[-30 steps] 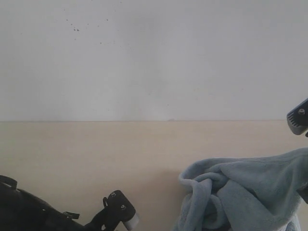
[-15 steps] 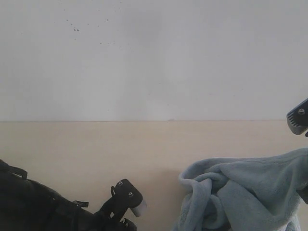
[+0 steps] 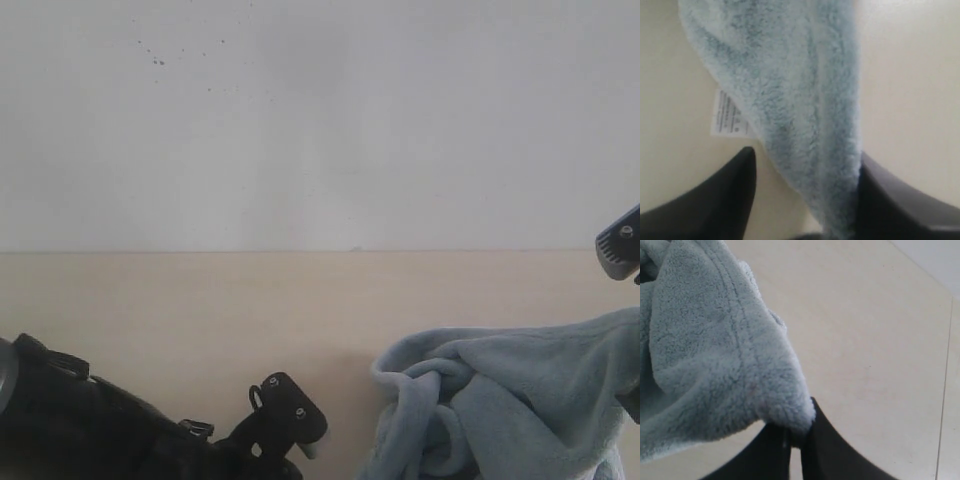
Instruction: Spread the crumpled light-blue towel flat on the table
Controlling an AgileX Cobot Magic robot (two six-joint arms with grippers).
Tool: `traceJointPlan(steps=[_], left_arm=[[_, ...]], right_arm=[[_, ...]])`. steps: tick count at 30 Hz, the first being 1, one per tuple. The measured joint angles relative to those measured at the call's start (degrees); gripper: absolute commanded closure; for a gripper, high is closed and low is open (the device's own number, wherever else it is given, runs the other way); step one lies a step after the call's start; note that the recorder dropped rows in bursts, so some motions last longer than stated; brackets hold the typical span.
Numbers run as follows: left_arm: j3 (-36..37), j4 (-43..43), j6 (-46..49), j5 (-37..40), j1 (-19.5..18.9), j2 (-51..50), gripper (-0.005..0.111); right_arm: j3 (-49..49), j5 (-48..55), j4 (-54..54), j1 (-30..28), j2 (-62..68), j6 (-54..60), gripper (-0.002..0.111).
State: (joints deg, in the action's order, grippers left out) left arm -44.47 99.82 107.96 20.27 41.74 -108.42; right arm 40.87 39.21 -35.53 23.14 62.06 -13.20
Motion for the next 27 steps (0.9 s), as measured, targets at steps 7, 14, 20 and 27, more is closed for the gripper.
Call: traceJointPlan(steps=[7,14,20,27], left_arm=[[0.0,0.0,-1.4,-3.4,0.0,0.0,0.103],[0.5,0.0,-3.7,-12.3,-0.2,3.3,0.103],[2.1,-0.1,-0.2,-34.8,-0.4,18.1,0.103],[2.2,-0.1,8.0,-51.1,-0.5,42.2,0.103]], right_arm=[[0.0,0.0,0.1,0.0,0.0,0.0,0.104],[0.0,1.8,-1.8,0.0,0.0,-0.3,0.104],[0.0,6.1,-8.3,0.0,-1.3,-2.5,0.104],[1.3,12.1,-17.0,0.0,-8.6,-5.1,0.104]])
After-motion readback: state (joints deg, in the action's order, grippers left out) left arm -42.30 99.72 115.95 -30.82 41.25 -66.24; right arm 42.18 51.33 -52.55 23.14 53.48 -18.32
